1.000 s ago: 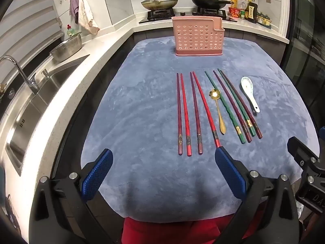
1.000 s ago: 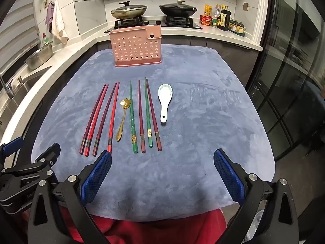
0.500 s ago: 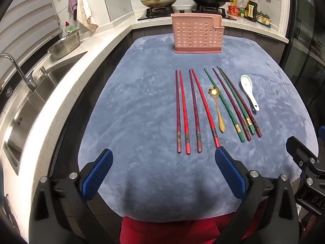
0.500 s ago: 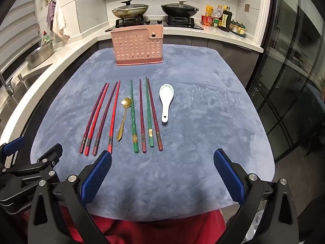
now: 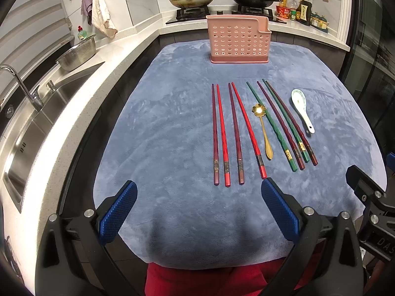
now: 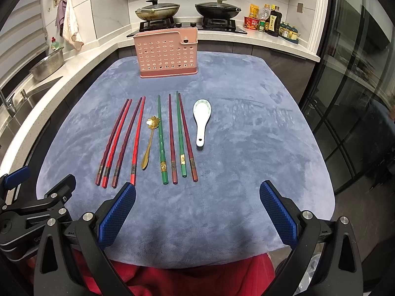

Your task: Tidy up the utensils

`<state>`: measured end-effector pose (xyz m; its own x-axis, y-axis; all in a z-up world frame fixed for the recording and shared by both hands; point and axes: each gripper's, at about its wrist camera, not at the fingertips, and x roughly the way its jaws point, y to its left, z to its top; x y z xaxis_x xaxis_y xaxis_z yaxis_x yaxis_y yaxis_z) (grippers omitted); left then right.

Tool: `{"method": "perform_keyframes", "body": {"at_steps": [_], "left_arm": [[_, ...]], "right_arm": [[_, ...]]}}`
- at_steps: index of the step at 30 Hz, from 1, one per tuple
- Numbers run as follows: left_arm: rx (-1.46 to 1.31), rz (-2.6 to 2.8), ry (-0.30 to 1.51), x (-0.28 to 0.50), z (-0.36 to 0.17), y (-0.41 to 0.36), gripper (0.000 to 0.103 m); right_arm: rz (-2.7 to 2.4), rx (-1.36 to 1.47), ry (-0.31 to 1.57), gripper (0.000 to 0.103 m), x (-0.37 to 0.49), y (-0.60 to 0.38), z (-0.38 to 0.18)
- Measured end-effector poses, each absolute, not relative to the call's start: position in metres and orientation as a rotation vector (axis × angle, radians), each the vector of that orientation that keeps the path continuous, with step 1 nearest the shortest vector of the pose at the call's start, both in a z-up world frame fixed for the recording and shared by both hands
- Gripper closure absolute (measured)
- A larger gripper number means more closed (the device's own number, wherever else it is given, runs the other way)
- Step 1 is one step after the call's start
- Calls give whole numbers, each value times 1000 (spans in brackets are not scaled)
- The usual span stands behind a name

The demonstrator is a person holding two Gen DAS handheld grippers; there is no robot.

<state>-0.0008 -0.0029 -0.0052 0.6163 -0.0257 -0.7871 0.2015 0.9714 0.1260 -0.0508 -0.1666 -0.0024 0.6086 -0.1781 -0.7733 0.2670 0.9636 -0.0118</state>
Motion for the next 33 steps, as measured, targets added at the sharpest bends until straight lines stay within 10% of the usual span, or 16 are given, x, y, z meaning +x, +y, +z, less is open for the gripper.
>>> {"method": "perform_keyframes", "body": {"at_steps": [33], "left_arm": [[208, -133, 904, 0, -6, -6, 7]], "right_arm": [[-258, 112, 879, 7, -51, -167, -3]]}}
